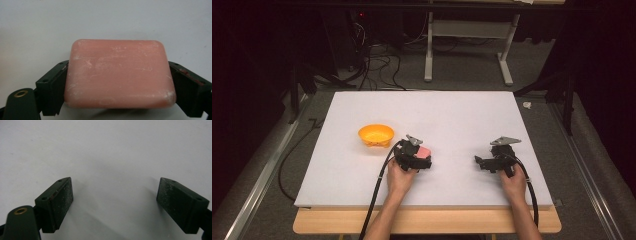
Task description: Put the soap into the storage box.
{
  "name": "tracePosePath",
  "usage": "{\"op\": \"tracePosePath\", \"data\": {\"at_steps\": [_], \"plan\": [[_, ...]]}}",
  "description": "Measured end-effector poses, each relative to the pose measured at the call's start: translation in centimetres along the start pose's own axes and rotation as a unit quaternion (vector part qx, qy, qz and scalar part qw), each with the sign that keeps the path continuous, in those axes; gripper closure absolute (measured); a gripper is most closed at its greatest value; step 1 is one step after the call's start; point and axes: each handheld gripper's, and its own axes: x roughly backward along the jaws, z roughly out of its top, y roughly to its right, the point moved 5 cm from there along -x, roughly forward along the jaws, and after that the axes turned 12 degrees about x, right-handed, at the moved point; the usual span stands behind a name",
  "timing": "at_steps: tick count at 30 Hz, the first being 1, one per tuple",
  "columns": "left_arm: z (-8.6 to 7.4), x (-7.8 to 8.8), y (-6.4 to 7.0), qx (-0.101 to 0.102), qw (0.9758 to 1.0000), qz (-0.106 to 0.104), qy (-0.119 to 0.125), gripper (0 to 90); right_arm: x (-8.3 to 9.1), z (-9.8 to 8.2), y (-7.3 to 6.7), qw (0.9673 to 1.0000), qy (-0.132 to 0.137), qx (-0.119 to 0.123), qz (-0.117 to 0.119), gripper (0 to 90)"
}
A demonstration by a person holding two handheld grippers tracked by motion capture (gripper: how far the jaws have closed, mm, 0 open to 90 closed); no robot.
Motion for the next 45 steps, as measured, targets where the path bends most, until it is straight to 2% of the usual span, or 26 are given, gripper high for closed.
{"op": "tracePosePath", "data": {"at_steps": [4, 13, 14, 17, 26, 37, 45], "plan": [[0.0, 0.2, 0.1, -0.003, 0.9999, -0.011, -0.004, 13.6, 0.0, 0.0, 0.0, 1.0, 0.0, 0.0, 0.0, 14.5], [0.2, 1.1, -0.1, -0.004, 0.9998, -0.021, -0.001, 13.7, 0.0, 0.0, 0.0, 1.0, 0.0, 0.0, 0.0, 14.5], [0.3, 1.5, -0.2, 0.006, 0.9995, -0.03, 0.005, 13.7, 0.0, 0.0, 0.0, 1.0, 0.0, 0.0, 0.0, 14.5], [0.6, 2.2, -0.3, 0.016, 0.9991, -0.038, 0.011, 13.7, 0.0, 0.0, 0.0, 1.0, 0.0, 0.0, 0.0, 14.5], [0.6, 3.6, -0.6, 0.005, 0.9992, -0.037, 0.016, 13.7, 0.0, 0.0, 0.0, 1.0, -0.001, 0.0, 0.0, 14.5], [0.8, 4.9, -1.3, 0.016, 0.9986, -0.047, 0.019, 13.7, 0.0, 0.0, 0.0, 1.0, -0.001, 0.0, 0.0, 14.5], [1.1, 6.4, -1.3, 0.003, 0.9987, -0.046, 0.022, 13.7, 0.0, 0.0, 0.0, 1.0, 0.0, 0.0, 0.0, 14.5]]}}
